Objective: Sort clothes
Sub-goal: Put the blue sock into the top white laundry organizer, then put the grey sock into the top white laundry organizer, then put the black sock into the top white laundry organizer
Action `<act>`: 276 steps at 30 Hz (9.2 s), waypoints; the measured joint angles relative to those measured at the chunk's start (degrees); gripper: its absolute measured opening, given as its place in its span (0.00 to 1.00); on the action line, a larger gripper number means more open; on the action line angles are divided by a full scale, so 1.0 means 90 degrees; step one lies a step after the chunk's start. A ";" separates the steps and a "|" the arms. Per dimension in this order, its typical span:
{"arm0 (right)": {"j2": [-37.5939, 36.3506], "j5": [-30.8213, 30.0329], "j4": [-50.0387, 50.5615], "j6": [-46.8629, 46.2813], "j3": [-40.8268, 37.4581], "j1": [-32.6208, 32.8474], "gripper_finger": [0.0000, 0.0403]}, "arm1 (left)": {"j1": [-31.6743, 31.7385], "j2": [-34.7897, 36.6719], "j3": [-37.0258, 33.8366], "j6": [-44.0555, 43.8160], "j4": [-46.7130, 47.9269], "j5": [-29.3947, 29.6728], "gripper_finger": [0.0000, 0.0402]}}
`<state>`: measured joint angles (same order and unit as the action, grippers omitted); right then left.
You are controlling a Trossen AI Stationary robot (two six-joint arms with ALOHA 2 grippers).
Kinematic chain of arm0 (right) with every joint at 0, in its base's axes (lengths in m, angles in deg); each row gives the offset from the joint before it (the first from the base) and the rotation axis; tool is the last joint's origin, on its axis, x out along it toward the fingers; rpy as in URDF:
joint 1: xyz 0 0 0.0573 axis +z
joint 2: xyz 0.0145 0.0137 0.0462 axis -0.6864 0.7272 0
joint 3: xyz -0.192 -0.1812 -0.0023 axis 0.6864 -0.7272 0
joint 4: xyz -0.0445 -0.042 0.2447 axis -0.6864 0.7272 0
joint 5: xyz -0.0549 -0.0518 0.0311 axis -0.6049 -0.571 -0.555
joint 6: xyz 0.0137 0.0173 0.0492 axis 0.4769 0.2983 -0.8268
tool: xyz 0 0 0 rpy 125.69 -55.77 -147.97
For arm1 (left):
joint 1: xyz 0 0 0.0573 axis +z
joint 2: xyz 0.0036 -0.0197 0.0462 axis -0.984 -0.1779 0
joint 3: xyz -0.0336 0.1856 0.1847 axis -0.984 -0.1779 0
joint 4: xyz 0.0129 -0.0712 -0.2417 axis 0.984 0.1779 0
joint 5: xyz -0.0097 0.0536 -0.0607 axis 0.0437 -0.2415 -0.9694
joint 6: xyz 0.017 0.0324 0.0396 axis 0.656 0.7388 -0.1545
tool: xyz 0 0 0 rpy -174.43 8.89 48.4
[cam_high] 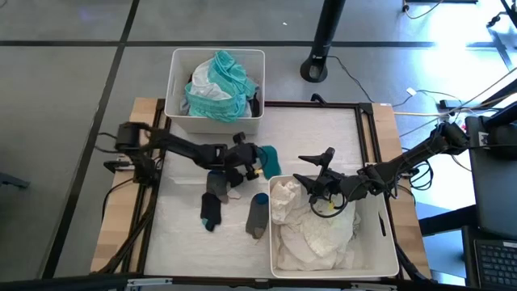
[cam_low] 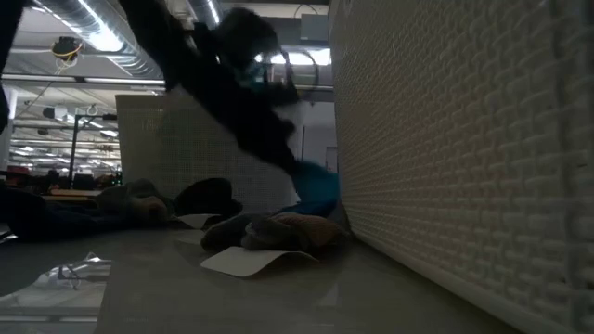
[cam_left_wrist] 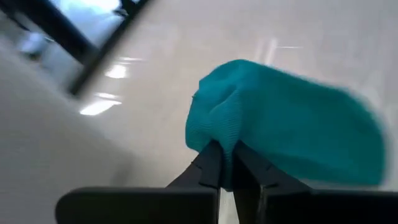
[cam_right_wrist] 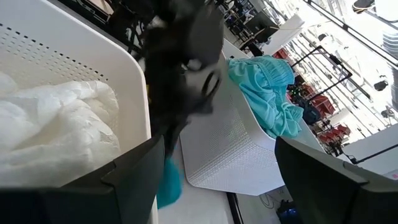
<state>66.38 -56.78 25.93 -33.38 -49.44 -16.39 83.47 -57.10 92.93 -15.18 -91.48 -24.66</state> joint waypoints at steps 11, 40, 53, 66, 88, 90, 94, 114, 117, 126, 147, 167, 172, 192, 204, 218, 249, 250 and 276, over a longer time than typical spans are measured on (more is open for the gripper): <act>-0.0002 0.0000 0.0012 -0.0002 0.0000 0.0000 0.77 | -0.0247 0.2753 0.0000 0.1347 0.0917 0.1602 0.04; -0.0002 0.0005 0.0015 -0.0001 0.0000 -0.0002 0.77 | 0.4364 0.2653 0.0007 0.0883 0.3697 0.0552 0.07; -0.0002 0.0012 0.0015 -0.0002 -0.0002 -0.0002 0.77 | 0.4207 0.3528 0.0382 0.0485 0.4152 0.0452 0.34; -0.0002 0.0056 0.0010 0.0000 -0.0005 -0.0002 0.77 | 0.3349 0.5131 0.1076 -0.0094 0.4551 -0.1527 0.46; -0.0002 0.0055 0.0008 0.0000 -0.0005 -0.0002 0.77 | -0.0581 0.5025 -0.0954 -0.1669 0.4465 -0.2533 0.45; -0.0002 0.0030 0.0008 0.0000 -0.0005 -0.0001 0.77 | -0.0706 0.4852 -0.1233 -0.1856 0.4437 -0.2419 0.45; 0.0000 -0.0002 0.0008 0.0000 -0.0005 -0.0001 0.77 | -0.0884 0.4401 -0.1739 -0.2008 0.4361 -0.2444 0.45; 0.0000 -0.0041 0.0003 0.0002 -0.0005 0.0000 0.77 | -0.0891 0.2978 -0.2136 -0.1834 0.3699 -0.3140 0.02; 0.0000 -0.0043 0.0000 0.0002 -0.0005 0.0000 0.77 | -0.0891 0.3174 -0.1833 -0.1780 0.3765 -0.3139 0.03; 0.0000 -0.0041 -0.0001 0.0002 -0.0005 0.0000 0.77 | -0.0770 0.4162 -0.0063 -0.0846 0.4873 -0.2577 0.02; 0.0000 -0.0040 -0.0005 0.0002 -0.0005 0.0000 0.77 | 0.2225 0.5210 0.1351 0.3328 0.3493 0.2203 0.02; -0.0002 0.0054 -0.0005 0.0002 -0.0005 -0.0002 0.77 | 0.3261 0.4905 0.1569 0.1264 0.4908 0.1806 0.43; -0.0002 0.0054 -0.0005 0.0002 -0.0005 -0.0002 0.77 | 0.2678 0.5200 0.1736 0.0365 0.4655 -0.1334 0.48; -0.0002 0.0015 -0.0007 0.0002 -0.0005 -0.0002 0.77 | 0.0013 0.3789 -0.0469 -0.0236 0.4228 -0.2899 0.46; 0.0000 0.0005 -0.0005 0.0000 -0.0005 -0.0002 0.77 | -0.0084 0.1962 -0.1076 -0.0303 0.3128 -0.2773 0.46; 0.0000 -0.0002 -0.0003 0.0000 -0.0005 -0.0001 0.77 | -0.0135 0.1847 -0.0791 -0.0132 0.3437 -0.2771 0.03; 0.0000 -0.0009 -0.0012 0.0001 -0.0002 -0.0001 0.77 | 0.3135 0.5022 0.0486 0.3023 0.1972 0.0312 0.08; 0.0000 -0.0007 -0.0009 0.0002 -0.0002 -0.0002 0.77 | 0.3230 0.4991 0.0486 0.2912 0.2074 0.0314 0.10; 0.0000 -0.0049 -0.0017 0.0132 -0.0003 0.0000 0.77 | -0.0537 0.4855 0.0671 -0.0769 0.6214 -0.3273 0.43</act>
<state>66.38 -57.22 25.78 -32.19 -49.47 -16.39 78.64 -13.40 98.97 -22.10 -35.55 -54.12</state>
